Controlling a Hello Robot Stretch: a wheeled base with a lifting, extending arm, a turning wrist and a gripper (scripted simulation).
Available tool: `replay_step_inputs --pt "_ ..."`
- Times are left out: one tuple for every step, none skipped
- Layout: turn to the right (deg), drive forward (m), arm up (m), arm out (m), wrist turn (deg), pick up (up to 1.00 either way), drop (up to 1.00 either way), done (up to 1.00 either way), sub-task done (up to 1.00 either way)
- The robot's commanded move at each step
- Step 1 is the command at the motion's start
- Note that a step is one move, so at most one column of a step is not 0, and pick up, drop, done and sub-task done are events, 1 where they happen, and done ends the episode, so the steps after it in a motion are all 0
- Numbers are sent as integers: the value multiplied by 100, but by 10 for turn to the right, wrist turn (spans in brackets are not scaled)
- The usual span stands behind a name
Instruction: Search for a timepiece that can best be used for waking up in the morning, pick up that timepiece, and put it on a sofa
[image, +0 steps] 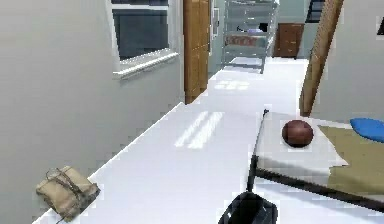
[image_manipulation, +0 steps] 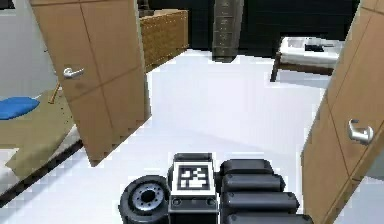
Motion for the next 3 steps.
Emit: replay_step_inputs --pt "0 100 0 0 0 0 0 0 0" --pt "-60 0 0 0 0 0 0 0 0" --pt "0 40 0 0 0 0 0 0 0"
